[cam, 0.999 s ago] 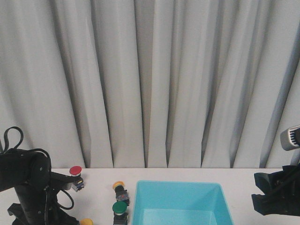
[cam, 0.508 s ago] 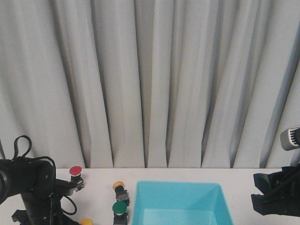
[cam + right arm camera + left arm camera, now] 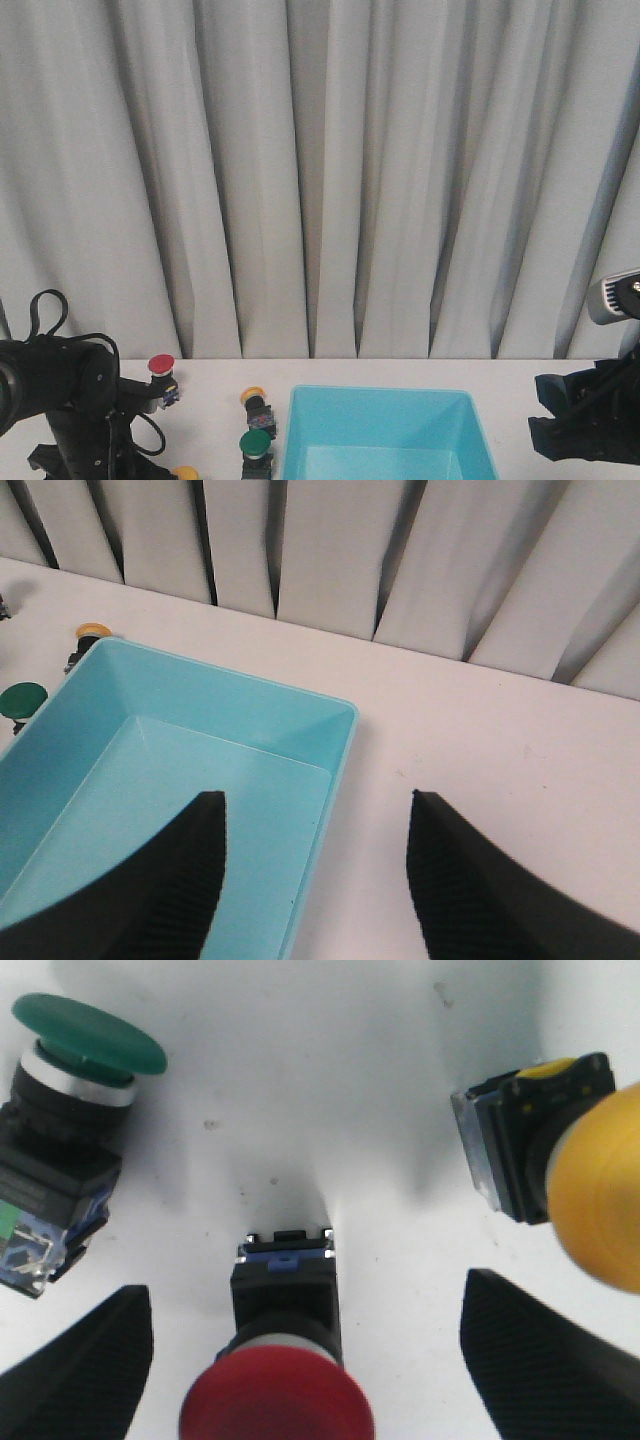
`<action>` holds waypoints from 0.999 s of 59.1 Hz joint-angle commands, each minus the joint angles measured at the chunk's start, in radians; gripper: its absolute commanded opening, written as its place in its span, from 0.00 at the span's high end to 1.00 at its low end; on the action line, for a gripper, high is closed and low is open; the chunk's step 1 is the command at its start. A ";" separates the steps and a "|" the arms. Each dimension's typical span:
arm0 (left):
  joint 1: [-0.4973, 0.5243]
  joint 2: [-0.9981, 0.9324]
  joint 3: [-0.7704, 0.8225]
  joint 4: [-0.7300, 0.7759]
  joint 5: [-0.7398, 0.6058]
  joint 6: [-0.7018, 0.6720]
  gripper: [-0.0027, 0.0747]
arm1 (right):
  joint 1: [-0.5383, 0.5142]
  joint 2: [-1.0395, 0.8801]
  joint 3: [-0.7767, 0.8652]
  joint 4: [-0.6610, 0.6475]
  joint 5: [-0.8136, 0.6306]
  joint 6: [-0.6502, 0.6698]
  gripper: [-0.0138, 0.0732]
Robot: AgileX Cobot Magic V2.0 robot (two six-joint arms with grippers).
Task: Pick red and yellow buttons and place in box
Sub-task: 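Close the left gripper on the red button's switch body, then lift the red button and bring it toward the right gripper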
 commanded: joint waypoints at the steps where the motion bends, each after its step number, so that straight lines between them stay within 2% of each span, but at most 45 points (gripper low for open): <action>1: -0.001 -0.050 -0.026 -0.004 0.006 -0.012 0.21 | 0.000 -0.011 -0.034 -0.019 -0.062 -0.010 0.38; 25: -0.001 -0.050 -0.026 0.022 0.028 -0.012 0.21 | 0.000 -0.011 -0.034 -0.019 -0.060 -0.010 0.38; 34: -0.001 -0.050 -0.026 0.022 0.023 -0.012 0.26 | 0.000 -0.011 -0.034 -0.019 -0.060 -0.010 0.38; 45: -0.001 -0.046 -0.026 0.021 0.022 -0.017 0.41 | 0.000 -0.011 -0.034 -0.019 -0.060 -0.010 0.38; 59: -0.001 -0.046 -0.026 0.022 0.018 -0.031 0.69 | 0.000 -0.011 -0.034 -0.020 -0.060 -0.010 0.38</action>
